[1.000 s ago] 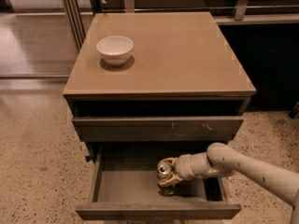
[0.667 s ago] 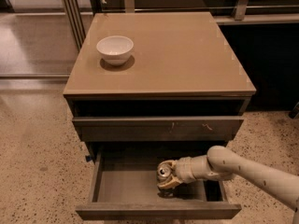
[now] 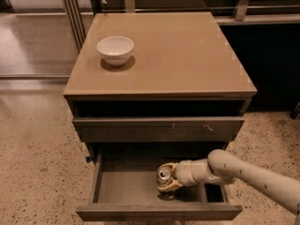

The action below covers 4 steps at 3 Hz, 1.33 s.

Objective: Place 7up can into middle drawer

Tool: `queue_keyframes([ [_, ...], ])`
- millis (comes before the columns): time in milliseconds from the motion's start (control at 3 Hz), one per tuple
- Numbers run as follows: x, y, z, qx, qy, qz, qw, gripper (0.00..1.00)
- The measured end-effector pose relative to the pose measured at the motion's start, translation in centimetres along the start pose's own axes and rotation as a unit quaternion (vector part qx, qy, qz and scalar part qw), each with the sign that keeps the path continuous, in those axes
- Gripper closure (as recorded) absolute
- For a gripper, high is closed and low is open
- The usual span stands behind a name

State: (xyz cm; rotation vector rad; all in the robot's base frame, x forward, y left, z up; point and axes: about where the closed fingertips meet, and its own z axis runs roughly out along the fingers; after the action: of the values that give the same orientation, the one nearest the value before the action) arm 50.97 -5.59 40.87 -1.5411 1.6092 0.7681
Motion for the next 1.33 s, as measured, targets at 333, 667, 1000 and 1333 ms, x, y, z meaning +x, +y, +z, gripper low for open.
queue_keyframes([
  [333, 0.0, 0.0, 0.0, 0.0, 0.0, 0.0, 1.0, 0.58],
  [667, 0.0, 0.0, 0.01, 0.0, 0.0, 0.0, 1.0, 0.35],
  [1000, 0.0, 0.0, 0.01, 0.0, 0.0, 0.0, 1.0, 0.12],
  [1333, 0.0, 0.01, 0.01, 0.0, 0.0, 0.0, 1.0, 0.0],
])
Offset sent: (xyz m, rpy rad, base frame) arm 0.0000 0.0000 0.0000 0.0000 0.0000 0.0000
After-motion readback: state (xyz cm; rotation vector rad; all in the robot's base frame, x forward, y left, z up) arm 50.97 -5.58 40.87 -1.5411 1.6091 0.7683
